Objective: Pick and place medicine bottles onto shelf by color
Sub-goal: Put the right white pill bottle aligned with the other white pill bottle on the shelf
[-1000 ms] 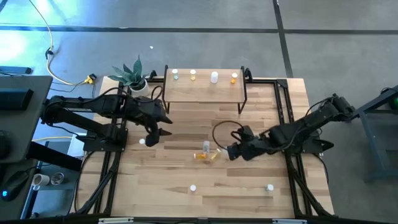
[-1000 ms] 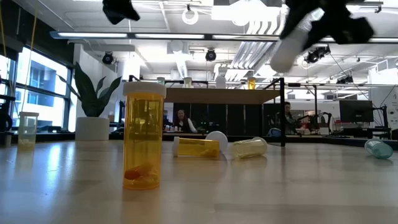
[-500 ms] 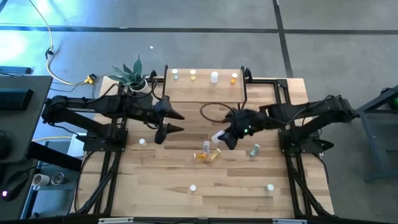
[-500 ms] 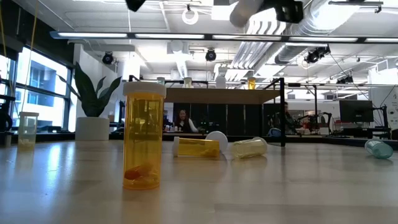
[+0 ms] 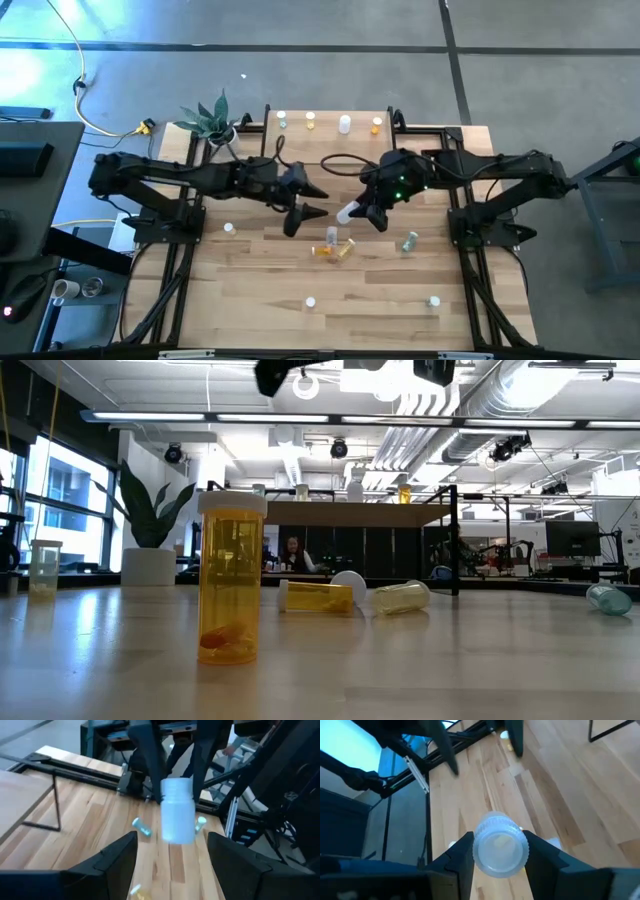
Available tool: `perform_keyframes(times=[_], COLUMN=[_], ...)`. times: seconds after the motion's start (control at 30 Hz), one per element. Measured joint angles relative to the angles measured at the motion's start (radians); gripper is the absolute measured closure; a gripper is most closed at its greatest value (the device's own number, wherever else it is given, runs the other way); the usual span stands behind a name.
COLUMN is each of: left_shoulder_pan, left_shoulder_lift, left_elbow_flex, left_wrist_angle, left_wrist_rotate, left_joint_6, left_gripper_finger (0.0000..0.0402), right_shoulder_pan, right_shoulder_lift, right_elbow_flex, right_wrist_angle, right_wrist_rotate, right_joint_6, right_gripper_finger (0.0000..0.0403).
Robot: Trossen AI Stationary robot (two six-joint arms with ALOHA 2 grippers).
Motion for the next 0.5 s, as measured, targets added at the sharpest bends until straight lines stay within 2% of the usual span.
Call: perform_keyframes(times=[0.37, 0.5], left_shoulder_pan=[0.0, -0.001], left_shoulder_lift=[0.162, 0.194], left_elbow_flex=[0.0, 0.0], left_wrist_angle=[0.24, 0.279], left_wrist_rotate=[0.016, 0.018], left_joint_6=[-0.056, -0.08], left_gripper_finger=[0.0172, 0.0172], right_shoulder_pan=[-0.027, -0.026], right_shoulder_lift=[0.0, 0.0], right_elbow_flex=[-0.001, -0.002], right_wrist_angle=[0.0, -0.001], right_wrist_rotate=[-0.002, -0.002], right_joint_6=[-0.024, -0.02], right_gripper_finger=[0.0276, 0.0276])
